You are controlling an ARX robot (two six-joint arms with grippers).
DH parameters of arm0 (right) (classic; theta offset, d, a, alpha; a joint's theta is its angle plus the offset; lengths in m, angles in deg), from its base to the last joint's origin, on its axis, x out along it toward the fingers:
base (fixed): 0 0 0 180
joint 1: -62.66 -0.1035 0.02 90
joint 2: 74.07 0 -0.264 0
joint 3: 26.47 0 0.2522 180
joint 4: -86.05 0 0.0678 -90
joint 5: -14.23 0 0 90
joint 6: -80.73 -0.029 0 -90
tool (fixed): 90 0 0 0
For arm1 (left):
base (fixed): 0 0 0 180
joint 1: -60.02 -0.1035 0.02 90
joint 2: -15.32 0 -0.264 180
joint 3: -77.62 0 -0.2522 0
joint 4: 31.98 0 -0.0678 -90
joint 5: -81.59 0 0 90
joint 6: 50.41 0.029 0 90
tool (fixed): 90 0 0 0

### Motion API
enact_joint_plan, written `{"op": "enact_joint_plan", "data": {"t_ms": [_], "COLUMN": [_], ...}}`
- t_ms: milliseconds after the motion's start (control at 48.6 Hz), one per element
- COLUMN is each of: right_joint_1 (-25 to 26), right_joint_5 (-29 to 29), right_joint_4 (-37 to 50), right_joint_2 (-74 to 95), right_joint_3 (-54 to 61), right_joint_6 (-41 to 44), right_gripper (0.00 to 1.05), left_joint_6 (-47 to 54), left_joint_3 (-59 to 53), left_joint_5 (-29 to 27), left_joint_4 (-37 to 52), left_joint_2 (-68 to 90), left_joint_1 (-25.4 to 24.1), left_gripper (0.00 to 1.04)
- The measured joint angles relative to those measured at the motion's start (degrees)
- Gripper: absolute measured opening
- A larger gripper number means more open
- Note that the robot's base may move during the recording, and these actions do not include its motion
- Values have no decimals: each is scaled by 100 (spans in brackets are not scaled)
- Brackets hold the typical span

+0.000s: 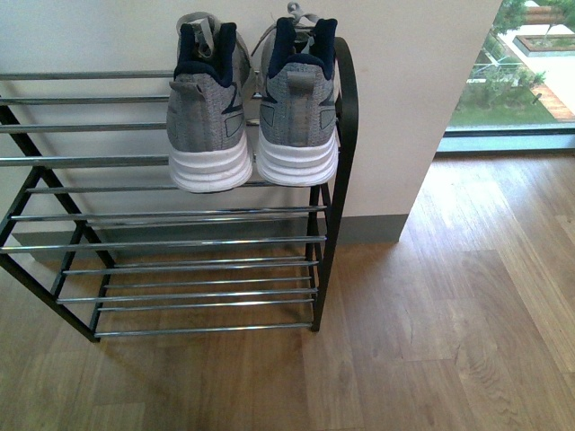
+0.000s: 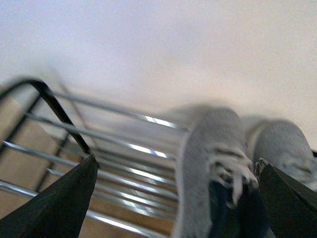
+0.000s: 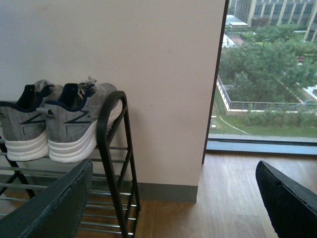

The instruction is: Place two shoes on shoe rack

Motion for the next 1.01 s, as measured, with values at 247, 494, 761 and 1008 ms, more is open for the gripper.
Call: {"op": "enact_joint_plan", "data": {"t_ms": [247, 494, 761, 1008], "right_joint_1": [0, 0, 0, 0], "right_joint_5": [0, 0, 0, 0], "right_joint_4": [0, 0, 0, 0], "right_joint_2": [0, 0, 0, 0], "right_joint_3": [0, 0, 0, 0], "right_joint_6": [0, 0, 0, 0], "right_gripper": [95, 95, 95, 95], "left_joint_6": [2323, 2120, 2090, 2090], "left_joint_3": [-2260, -4358, -5383, -6043], "left_joint_5": [164, 1902, 2380, 2776], "left_joint_4": [2273, 2767, 2962, 2933], "left_joint_2": [-2612, -4341, -5106, -5825], "left_joint_1": [-151, -951, -1469, -1840], "left_gripper": [83, 38, 1, 1]}}
